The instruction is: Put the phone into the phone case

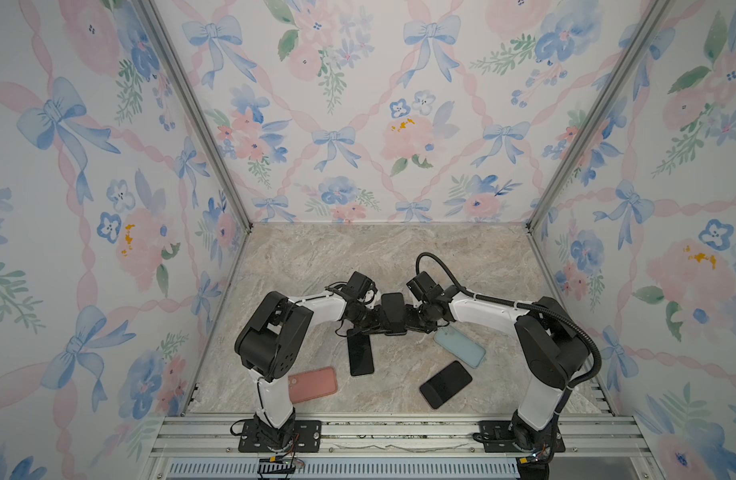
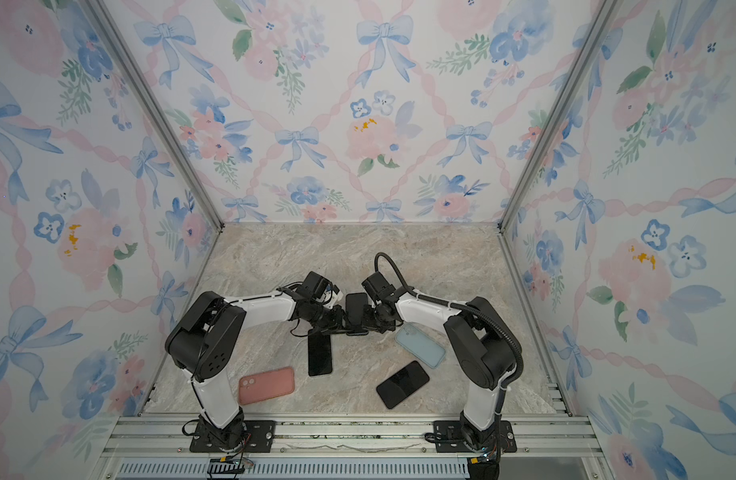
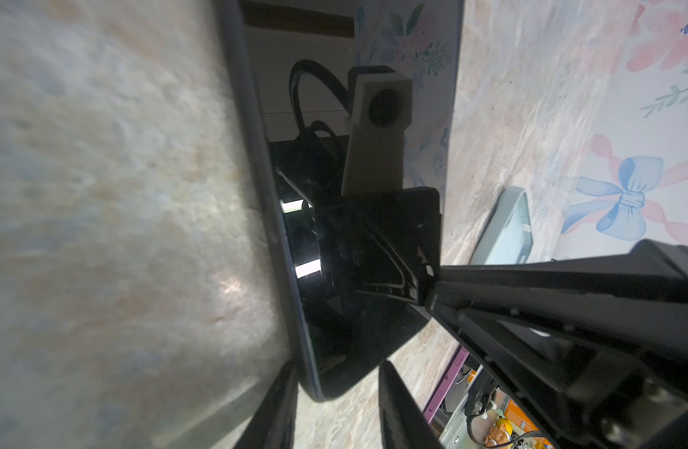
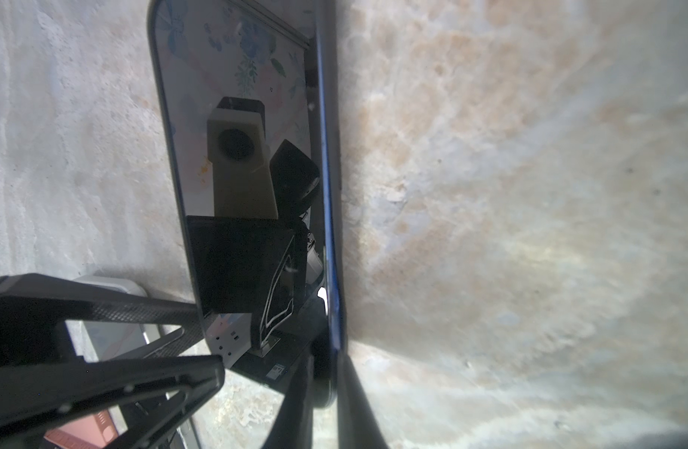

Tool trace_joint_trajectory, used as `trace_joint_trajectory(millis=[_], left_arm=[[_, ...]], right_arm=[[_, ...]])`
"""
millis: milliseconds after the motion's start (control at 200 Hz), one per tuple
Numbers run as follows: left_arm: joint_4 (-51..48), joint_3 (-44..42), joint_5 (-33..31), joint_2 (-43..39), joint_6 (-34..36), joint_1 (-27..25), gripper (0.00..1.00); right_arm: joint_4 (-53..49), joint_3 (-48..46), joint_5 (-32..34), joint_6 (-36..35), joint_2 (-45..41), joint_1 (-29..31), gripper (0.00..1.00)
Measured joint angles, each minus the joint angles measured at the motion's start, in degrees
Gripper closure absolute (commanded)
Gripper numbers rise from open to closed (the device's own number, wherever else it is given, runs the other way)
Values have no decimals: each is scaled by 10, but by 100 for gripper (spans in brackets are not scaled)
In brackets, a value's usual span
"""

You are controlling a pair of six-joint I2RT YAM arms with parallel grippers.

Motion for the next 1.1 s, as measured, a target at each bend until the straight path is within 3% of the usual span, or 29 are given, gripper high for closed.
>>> trace_joint_trajectory(millis=[1100], left_arm=[[-2, -1, 0, 0, 0, 3, 66]], right_arm=[[47, -24, -41, 52, -2, -13, 89]])
